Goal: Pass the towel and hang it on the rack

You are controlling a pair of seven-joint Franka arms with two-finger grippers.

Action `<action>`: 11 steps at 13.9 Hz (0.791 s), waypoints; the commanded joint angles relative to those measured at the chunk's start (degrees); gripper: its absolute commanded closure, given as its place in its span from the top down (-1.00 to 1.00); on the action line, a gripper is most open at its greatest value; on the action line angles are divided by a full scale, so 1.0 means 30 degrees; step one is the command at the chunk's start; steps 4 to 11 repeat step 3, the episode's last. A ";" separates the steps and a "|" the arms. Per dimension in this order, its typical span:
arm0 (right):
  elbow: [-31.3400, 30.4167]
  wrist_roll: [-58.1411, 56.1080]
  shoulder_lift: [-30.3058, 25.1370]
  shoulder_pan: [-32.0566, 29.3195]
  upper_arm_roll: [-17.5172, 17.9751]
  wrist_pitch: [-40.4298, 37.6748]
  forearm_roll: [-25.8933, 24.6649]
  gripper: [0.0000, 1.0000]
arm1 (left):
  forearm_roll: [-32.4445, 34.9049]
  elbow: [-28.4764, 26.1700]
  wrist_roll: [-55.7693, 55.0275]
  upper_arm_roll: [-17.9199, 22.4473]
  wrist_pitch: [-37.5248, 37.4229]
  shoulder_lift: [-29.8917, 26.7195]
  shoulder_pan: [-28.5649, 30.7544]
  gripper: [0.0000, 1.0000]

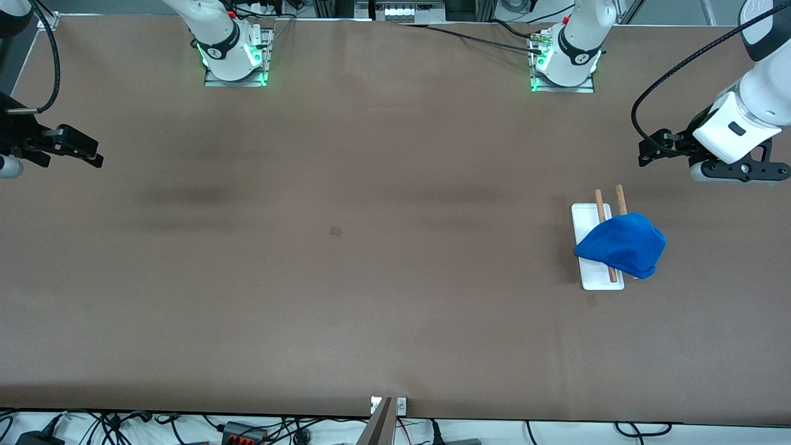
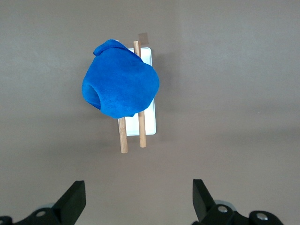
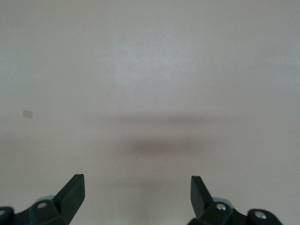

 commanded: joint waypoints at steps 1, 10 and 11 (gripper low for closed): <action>0.0221 -0.0044 -0.0008 -0.0091 0.0163 -0.0288 -0.0113 1.00 | -0.0047 -0.0535 -0.0245 0.0263 0.0235 -0.0570 -0.0266 1.00; 0.0192 -0.0220 -0.0007 -0.0091 0.0163 -0.0288 -0.0113 1.00 | -0.0047 -0.0535 -0.0245 0.0263 0.0235 -0.0599 -0.0266 1.00; 0.0192 -0.0220 -0.0007 -0.0091 0.0163 -0.0288 -0.0113 1.00 | -0.0047 -0.0535 -0.0245 0.0263 0.0235 -0.0599 -0.0266 1.00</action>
